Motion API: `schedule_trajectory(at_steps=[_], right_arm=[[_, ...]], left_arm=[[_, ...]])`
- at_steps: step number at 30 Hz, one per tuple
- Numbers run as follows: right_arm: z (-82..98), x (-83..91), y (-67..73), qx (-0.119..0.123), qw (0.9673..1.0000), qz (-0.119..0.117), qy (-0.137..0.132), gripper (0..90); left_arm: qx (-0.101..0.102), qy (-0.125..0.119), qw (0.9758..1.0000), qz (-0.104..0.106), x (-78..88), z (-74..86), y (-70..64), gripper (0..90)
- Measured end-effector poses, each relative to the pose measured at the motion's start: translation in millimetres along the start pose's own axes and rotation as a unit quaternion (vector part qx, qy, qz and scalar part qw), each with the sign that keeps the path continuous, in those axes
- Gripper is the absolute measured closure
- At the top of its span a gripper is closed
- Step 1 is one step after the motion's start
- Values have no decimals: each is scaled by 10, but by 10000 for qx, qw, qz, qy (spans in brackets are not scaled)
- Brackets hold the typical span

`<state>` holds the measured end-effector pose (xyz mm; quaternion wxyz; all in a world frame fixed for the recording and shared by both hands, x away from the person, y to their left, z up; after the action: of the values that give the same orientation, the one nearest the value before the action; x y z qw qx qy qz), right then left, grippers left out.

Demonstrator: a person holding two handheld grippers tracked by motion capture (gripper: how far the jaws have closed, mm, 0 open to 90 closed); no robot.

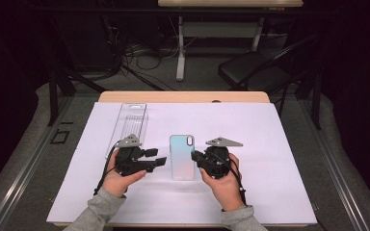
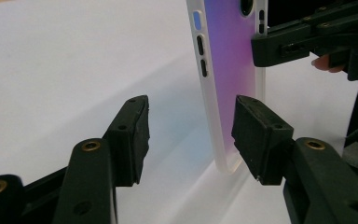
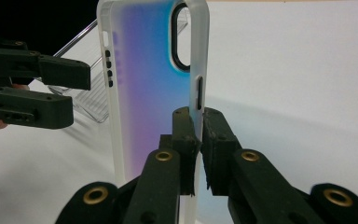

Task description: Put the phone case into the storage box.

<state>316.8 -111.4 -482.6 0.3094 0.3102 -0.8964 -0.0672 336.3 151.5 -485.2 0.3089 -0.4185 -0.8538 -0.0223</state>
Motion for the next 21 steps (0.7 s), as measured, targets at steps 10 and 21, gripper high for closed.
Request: schedule_trajectory(at_steps=[10, 21], right_arm=[[-20, -71, 95, 32, 9999, 158, -59, 845], [-1, -112, 160, -37, 9996, 215, -173, 845]], left_arm=[[-157, -249, 9994, -197, 60, -26, 31, 468], [-101, -451, 9981, -399, 125, -36, 64, 472]])
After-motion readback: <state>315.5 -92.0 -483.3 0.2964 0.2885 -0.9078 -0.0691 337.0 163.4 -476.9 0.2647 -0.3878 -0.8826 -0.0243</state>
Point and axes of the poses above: each handheld gripper's, and its own axes: x roughly backward along the jaws, z roughly out of its underside, y roughly to its left, the point moved 1 cm from there along -x, roughly forward along the jaws, and after that the axes turned 4 degrees about -z, right-handed, at the moved point
